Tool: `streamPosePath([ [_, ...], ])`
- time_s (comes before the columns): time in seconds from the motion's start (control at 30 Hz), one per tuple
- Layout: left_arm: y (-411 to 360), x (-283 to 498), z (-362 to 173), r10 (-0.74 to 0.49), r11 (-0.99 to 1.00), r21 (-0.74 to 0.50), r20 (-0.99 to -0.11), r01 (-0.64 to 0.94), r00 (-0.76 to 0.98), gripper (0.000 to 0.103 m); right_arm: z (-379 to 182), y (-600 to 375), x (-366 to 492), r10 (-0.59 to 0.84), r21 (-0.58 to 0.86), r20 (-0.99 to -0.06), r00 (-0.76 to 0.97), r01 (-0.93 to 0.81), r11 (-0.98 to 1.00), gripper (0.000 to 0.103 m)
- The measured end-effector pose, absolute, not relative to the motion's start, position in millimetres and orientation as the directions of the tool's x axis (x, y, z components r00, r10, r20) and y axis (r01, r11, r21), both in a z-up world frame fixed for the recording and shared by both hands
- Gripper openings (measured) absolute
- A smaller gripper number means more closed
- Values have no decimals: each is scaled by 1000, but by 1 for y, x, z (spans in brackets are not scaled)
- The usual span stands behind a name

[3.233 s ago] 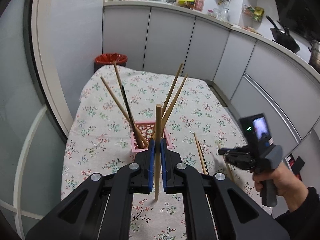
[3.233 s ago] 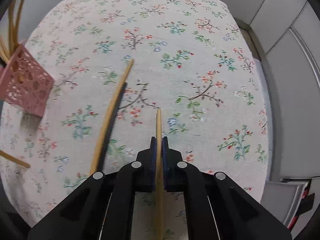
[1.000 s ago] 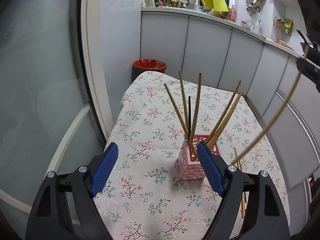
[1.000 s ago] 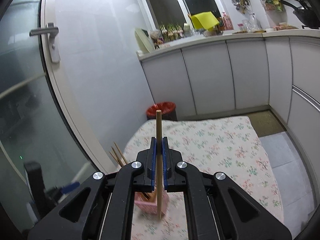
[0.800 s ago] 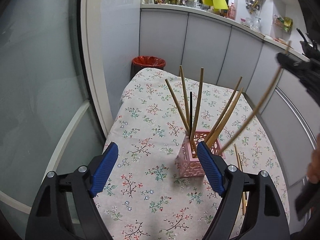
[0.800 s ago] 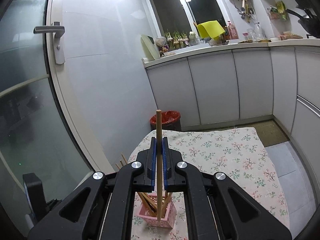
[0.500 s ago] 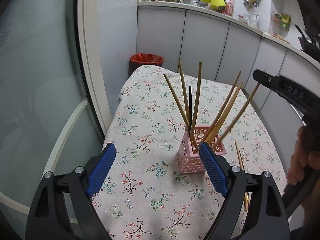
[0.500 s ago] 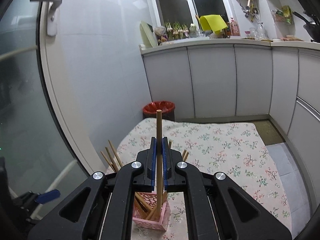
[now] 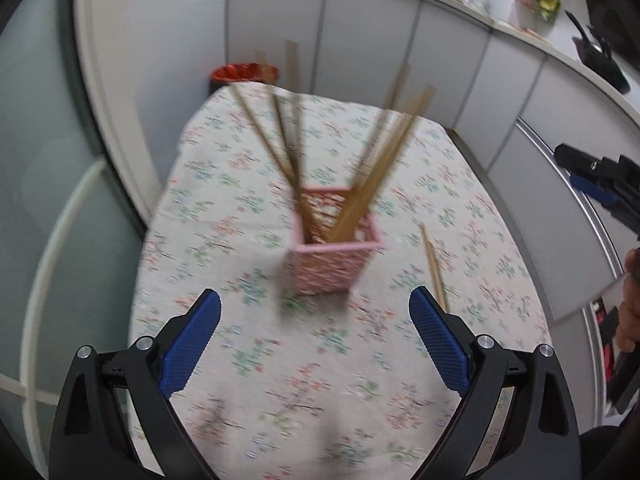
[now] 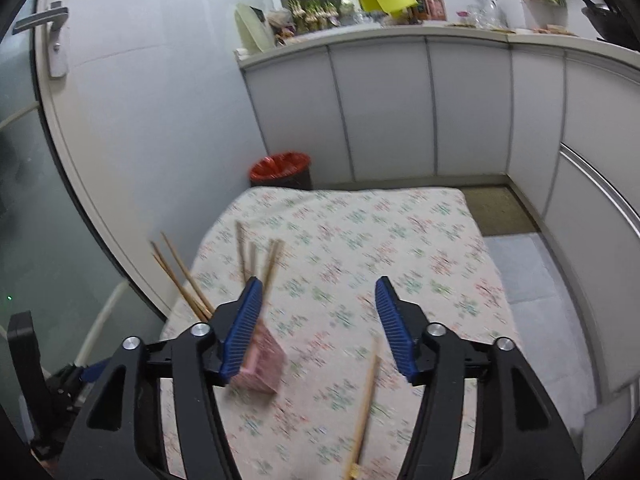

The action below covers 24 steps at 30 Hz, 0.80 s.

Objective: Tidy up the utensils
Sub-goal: 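Grasp the last wooden chopstick on the table with the left tool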

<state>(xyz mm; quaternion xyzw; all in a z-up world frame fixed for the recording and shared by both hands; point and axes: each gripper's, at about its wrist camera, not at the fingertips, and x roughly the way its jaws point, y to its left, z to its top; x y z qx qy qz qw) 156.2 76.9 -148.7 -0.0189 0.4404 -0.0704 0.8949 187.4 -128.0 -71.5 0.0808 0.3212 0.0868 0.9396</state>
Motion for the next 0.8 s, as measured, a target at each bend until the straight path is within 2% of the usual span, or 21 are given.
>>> streamPosePath([
  [0.13,39,158,-160,-171,981,-89,-818,173,548,92,-90,-161,179,188,226,-666,722,-45,973,77],
  [0.4,-16,171,-189,-172,967,-61,-873,249,456,92,-136,-199,179,121,161,-820,559,23,987,92],
  [0.47,-30,178,-197,-186,962,-72,-881,265,434,83,-147,-206,179,106,141,-842,529,26,990,92],
  [0.53,-42,185,-204,-205,956,-93,-892,279,404,69,-155,-215,178,93,125,-856,509,29,992,93],
  [0.63,-67,210,-225,-222,949,-119,-909,292,352,39,-164,-227,177,86,119,-867,491,36,992,94],
  [0.73,-83,236,-243,-188,956,-91,-920,280,343,21,-174,-243,180,103,150,-876,471,63,987,94],
  [0.8,-87,256,-257,-179,962,-95,-927,255,330,13,-181,-254,182,114,174,-885,452,94,980,94],
])
